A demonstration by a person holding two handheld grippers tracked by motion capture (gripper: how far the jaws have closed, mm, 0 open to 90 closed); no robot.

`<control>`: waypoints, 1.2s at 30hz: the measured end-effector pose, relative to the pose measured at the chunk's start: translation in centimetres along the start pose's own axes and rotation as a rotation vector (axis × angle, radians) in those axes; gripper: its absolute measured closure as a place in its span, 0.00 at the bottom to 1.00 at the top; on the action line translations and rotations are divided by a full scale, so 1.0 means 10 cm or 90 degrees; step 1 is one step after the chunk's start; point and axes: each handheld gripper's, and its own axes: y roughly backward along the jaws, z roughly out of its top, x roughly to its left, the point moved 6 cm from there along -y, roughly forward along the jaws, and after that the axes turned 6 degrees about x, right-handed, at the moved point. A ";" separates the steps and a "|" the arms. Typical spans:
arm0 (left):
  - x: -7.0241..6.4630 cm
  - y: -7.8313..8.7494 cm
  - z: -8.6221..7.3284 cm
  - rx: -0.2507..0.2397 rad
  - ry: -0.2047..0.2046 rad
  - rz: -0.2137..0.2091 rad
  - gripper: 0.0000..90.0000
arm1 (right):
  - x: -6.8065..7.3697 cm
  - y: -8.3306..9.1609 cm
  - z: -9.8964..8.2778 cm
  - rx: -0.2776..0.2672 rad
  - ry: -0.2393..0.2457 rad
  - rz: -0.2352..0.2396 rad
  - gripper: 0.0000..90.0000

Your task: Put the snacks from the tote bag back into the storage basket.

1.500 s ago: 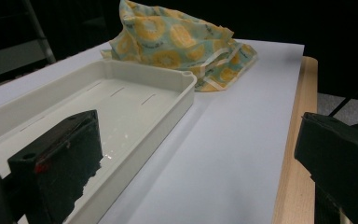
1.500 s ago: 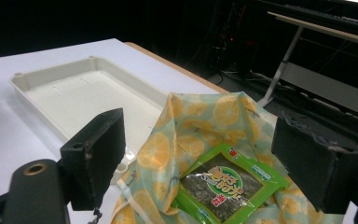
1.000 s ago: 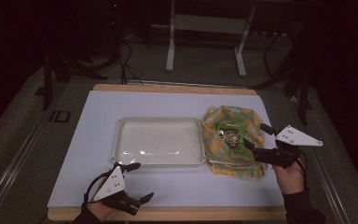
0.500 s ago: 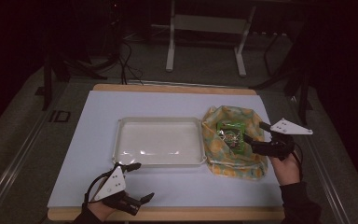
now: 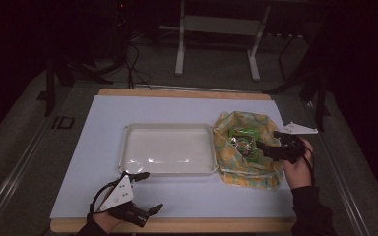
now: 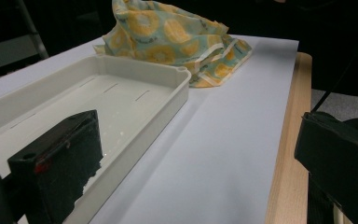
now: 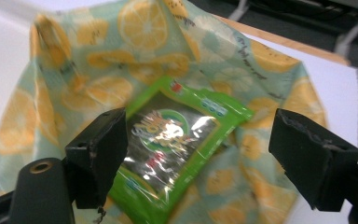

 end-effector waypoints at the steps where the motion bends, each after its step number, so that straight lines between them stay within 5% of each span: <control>1: 0.00 0.00 0.00 0.000 0.000 0.000 0.01 | -0.01 -0.02 0.00 -0.001 -0.012 0.006 0.20; 11: -0.01 -0.01 -0.01 0.006 -0.002 -0.005 0.01 | -0.08 -0.24 -0.02 0.027 -0.073 0.021 0.12; 20: -0.01 -0.02 -0.01 0.009 -0.002 -0.005 0.01 | -0.15 -0.40 -0.08 0.089 -0.120 0.032 0.41; 25: 0.00 -0.02 -0.02 0.010 -0.002 -0.005 0.01 | -0.19 -0.51 -0.11 0.125 -0.132 0.032 0.49; 29: 0.00 -0.03 -0.02 0.012 -0.003 -0.005 0.01 | -0.25 -0.57 -0.13 0.143 -0.171 0.035 0.56; 36: 0.00 -0.03 -0.02 0.012 -0.003 -0.003 0.01 | -0.29 -0.64 -0.13 0.155 -0.229 0.076 0.62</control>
